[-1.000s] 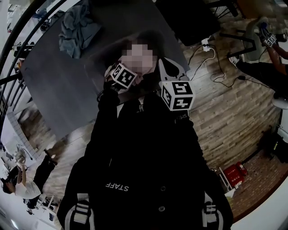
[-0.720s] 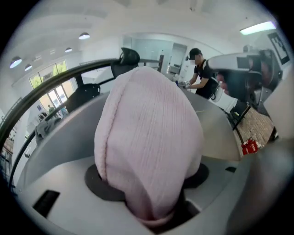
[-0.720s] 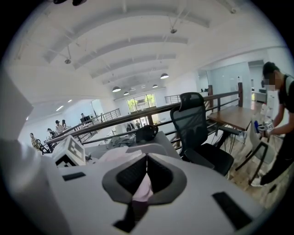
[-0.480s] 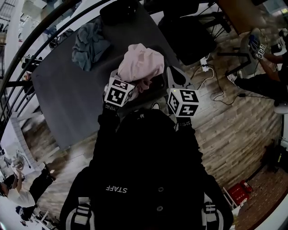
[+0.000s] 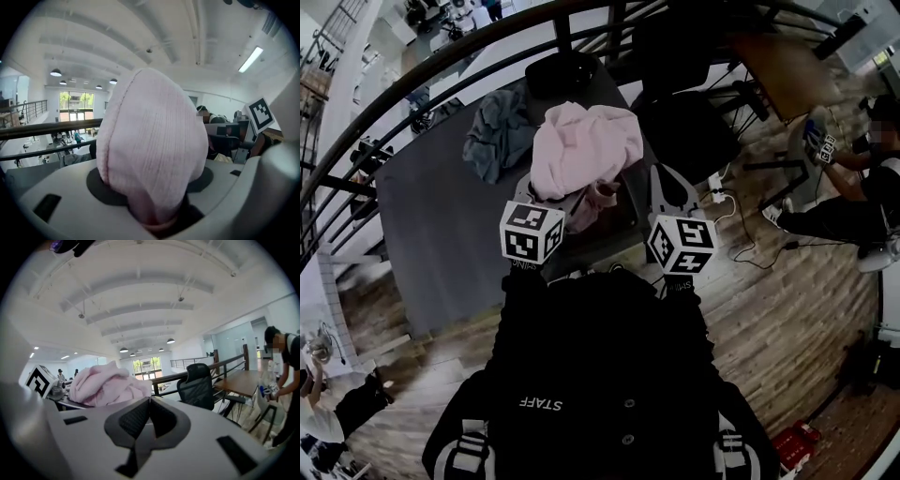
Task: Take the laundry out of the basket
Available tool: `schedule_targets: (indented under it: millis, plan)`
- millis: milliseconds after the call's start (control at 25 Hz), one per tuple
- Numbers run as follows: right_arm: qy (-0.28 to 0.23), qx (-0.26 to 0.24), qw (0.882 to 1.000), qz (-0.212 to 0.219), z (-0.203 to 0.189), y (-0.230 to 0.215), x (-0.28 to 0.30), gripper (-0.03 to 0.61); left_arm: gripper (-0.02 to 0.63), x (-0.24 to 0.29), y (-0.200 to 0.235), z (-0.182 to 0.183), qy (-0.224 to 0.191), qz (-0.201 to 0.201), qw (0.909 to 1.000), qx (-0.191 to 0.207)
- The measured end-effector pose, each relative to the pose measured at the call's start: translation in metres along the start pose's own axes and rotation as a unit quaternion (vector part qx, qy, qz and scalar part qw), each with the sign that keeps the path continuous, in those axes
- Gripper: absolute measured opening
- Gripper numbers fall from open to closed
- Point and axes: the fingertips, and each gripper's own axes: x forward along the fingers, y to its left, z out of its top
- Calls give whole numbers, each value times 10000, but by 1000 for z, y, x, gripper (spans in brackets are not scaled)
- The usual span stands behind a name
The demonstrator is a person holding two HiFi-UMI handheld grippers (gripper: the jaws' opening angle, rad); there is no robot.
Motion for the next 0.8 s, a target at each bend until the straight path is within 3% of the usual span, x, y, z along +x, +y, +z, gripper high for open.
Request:
schedule_targets:
  millis: [320,600,800]
  plan:
    - [-497,-267,9982,182,39,22,-13,15,305,-41,7,52,-1109,395,9927,-256]
    - [-1079,-590,9920,275,80,43,-20,15,305,-78,11,98,-2095,940,9733,40]
    - [-1348,-890,9863,329,99,62,-24,15,305,-97,11,113,-2425,1184,9629,95]
